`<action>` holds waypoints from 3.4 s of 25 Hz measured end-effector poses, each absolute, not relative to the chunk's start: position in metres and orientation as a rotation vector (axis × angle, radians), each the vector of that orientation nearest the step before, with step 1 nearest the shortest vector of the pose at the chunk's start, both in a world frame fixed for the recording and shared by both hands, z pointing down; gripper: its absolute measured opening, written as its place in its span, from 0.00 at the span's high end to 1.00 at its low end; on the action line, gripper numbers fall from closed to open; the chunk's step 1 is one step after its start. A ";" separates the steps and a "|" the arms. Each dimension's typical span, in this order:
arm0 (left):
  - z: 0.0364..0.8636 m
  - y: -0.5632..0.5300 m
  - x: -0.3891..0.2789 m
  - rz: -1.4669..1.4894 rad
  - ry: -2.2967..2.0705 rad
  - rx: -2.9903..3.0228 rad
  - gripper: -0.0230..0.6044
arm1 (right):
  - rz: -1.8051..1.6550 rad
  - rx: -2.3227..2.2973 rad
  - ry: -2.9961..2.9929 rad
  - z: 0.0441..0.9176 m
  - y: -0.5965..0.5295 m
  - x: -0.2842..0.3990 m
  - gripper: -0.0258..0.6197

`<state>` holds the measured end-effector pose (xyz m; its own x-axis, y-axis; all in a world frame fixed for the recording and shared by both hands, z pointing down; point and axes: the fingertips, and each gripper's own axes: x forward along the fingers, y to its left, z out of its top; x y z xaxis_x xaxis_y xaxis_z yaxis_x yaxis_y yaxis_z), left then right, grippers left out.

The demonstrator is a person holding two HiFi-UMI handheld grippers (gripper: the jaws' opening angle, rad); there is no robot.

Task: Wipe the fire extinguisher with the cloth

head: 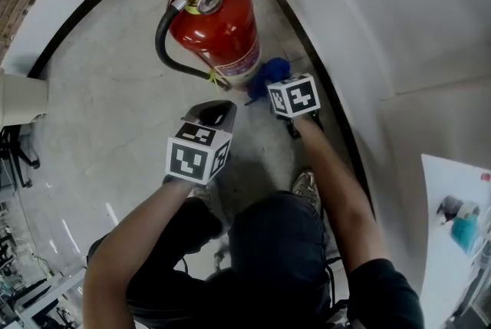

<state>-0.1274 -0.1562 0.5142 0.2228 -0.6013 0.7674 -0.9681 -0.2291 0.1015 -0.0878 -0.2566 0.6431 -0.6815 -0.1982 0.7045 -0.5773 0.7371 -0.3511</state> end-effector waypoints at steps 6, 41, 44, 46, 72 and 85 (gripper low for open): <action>0.485 -0.148 -0.127 0.782 -1.498 1.941 0.94 | 0.681 0.629 -2.528 0.532 -0.255 -0.088 0.91; 0.524 -0.155 -0.143 0.733 -1.518 1.874 0.95 | 0.577 0.518 -2.495 0.568 -0.237 -0.106 0.91; 0.533 -0.158 -0.140 0.740 -1.504 1.880 0.95 | 0.611 0.486 -2.396 0.613 -0.231 -0.107 0.91; 0.538 -0.159 -0.138 0.740 -1.494 1.886 0.95 | 0.648 0.481 -2.345 0.637 -0.228 -0.109 0.91; 0.479 -0.102 -0.178 0.651 -1.652 1.848 0.95 | 0.403 0.488 -2.554 0.488 -0.191 -0.139 0.91; 0.429 -0.085 -0.186 0.604 -1.756 1.886 0.95 | 0.125 0.517 -2.760 0.338 -0.181 -0.177 0.91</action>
<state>-0.1859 -0.0854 0.4290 0.0750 -0.7804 0.6207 -0.9971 -0.0528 0.0540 -0.1771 -0.1807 0.3383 -0.8799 -0.3367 0.3353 -0.3656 0.9304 -0.0253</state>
